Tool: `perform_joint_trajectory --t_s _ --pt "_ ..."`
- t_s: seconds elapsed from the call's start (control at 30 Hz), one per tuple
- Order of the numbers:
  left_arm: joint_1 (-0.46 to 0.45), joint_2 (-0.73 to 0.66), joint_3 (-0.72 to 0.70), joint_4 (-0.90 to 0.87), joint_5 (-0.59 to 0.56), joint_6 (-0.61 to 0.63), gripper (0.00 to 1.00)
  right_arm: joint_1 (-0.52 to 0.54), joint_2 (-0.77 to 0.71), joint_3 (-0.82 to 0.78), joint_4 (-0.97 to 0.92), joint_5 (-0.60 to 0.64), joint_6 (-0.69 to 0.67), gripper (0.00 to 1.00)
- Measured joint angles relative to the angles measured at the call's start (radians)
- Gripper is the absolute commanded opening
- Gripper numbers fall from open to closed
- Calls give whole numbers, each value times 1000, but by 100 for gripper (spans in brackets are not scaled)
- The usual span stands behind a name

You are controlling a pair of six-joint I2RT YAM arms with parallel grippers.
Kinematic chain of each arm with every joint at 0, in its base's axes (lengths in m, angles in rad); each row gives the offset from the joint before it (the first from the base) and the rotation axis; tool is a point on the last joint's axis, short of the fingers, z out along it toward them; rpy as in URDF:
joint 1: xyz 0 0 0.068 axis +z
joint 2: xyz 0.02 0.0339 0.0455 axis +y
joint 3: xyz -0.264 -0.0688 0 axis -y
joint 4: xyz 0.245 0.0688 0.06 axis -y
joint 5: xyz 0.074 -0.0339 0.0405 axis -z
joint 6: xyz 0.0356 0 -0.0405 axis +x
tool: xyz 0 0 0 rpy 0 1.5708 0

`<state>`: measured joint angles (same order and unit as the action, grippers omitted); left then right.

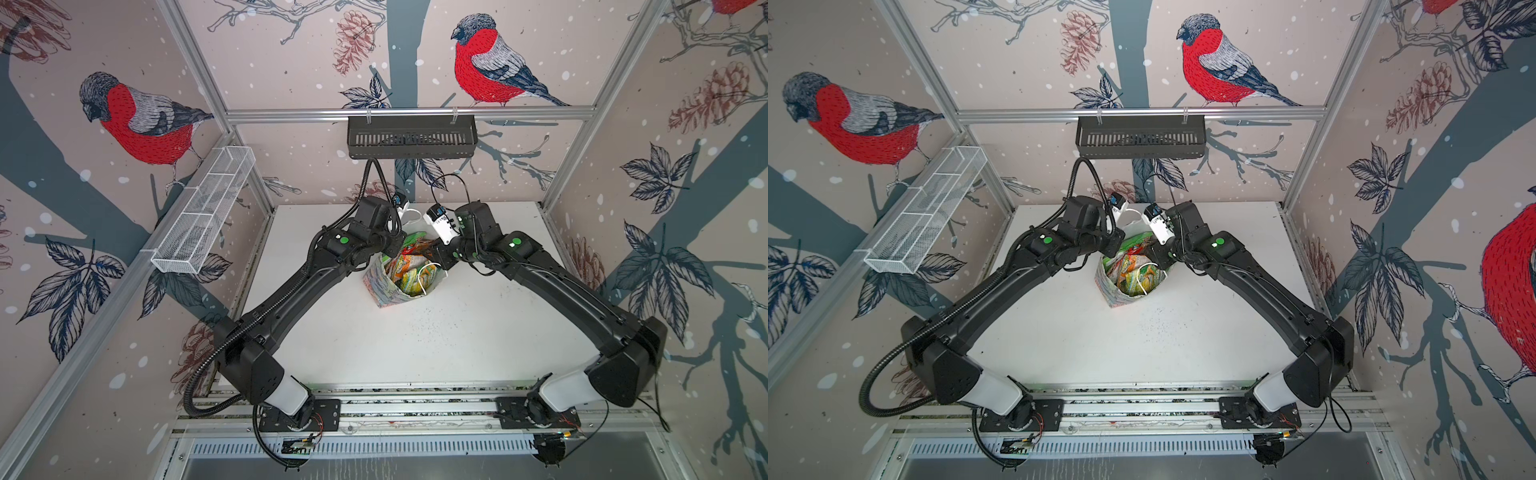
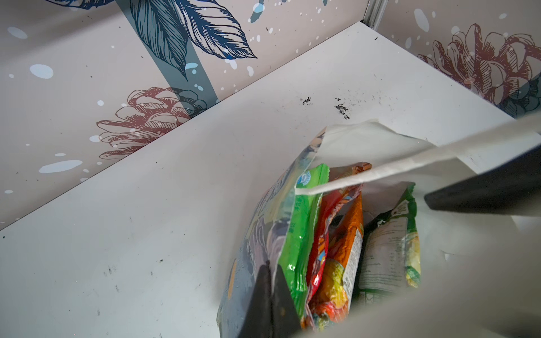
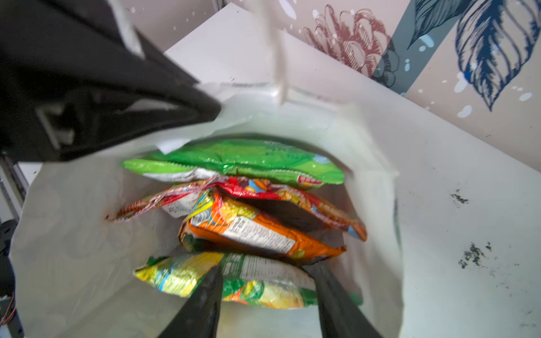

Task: Take the snacks out of the paper bag
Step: Pick up the snack from the paper bag.

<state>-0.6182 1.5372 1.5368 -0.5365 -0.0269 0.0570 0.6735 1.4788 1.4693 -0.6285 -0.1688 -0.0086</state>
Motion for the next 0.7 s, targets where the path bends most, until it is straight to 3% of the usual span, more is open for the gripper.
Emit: perform_joint_trajectory --t_s 0.23,0.7 --pt "0 0 -5 8 1 3 0 26 -11 -56 -27 -38 -101 68" --pt "0 13 -5 10 0 3 0 103 -76 -135 110 -27 -259 66"
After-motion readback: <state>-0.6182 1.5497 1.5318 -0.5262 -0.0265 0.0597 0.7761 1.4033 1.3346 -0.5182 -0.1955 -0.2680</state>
